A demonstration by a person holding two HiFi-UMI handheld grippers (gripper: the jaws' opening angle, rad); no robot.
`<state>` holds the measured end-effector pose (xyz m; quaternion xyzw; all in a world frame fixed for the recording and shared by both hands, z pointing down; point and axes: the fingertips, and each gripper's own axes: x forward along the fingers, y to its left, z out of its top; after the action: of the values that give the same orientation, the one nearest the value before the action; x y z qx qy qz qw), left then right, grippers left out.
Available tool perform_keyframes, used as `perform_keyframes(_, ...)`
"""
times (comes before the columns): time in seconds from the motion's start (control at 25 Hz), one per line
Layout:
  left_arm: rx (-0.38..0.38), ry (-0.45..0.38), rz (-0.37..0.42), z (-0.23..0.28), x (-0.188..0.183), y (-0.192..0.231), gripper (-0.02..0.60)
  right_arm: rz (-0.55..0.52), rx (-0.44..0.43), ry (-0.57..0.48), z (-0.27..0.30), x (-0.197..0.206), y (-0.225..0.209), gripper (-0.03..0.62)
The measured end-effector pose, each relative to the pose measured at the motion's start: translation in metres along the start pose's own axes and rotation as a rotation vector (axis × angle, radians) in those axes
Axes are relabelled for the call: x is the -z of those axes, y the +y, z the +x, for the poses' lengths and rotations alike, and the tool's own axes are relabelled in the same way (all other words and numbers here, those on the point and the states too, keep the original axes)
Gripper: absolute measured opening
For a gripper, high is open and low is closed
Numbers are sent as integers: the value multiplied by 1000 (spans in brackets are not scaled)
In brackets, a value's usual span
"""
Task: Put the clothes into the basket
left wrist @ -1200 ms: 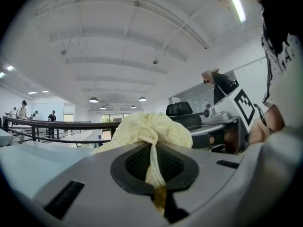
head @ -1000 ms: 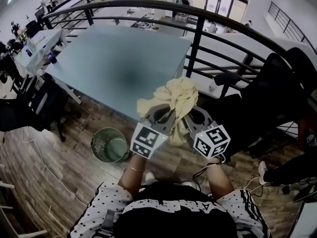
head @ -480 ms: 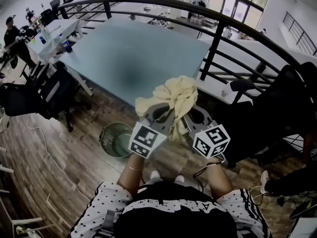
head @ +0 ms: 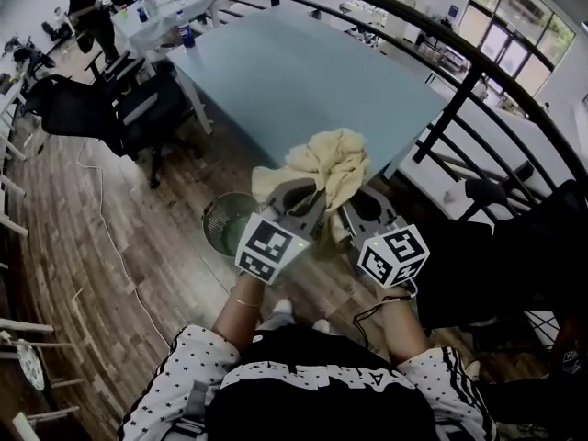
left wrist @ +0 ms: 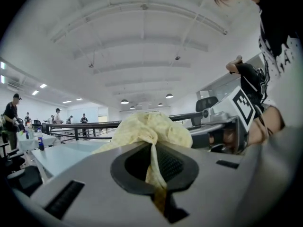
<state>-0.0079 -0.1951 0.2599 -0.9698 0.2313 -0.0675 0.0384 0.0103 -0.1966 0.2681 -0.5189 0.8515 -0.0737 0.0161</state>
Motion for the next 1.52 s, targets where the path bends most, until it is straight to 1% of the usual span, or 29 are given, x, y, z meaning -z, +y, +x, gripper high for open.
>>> perform_keyframes(0.2, -121, 18, -13, -33, 5, 21, 23, 4, -129, 8, 24, 2, 33, 44)
perform_keyframes(0.44, -255, 34, -17, -78, 9, 40, 23, 3, -259, 15, 46, 4, 77, 44)
perform_keyframes(0.56, -308, 38, -25, -95, 11, 43, 23, 3, -312, 22, 50, 6, 94, 44)
perform_keyframes(0.76, -428, 46, -27, -138, 14, 47, 23, 5, -423, 23, 56, 9, 136, 44)
perform_keyframes(0.96, -508, 59, -35, -174, 13, 47, 23, 13, -510, 26, 58, 9, 173, 44)
perform_keyframes(1.08, -541, 60, -41, -187, 13, 41, 23, 18, -547, 25, 52, 11, 185, 44)
perform_keyframes(1.2, -559, 55, -44, -192, 16, 34, 23, 8, -564, 28, 45, 14, 190, 44)
perform_keyframes(1.36, -549, 40, -57, -192, 17, 37, 23, -6, -556, 38, 49, 15, 190, 44)
perform_keyframes(1.52, -524, 16, -56, -185, 18, 54, 23, -35, -528, 36, 65, 12, 184, 44)
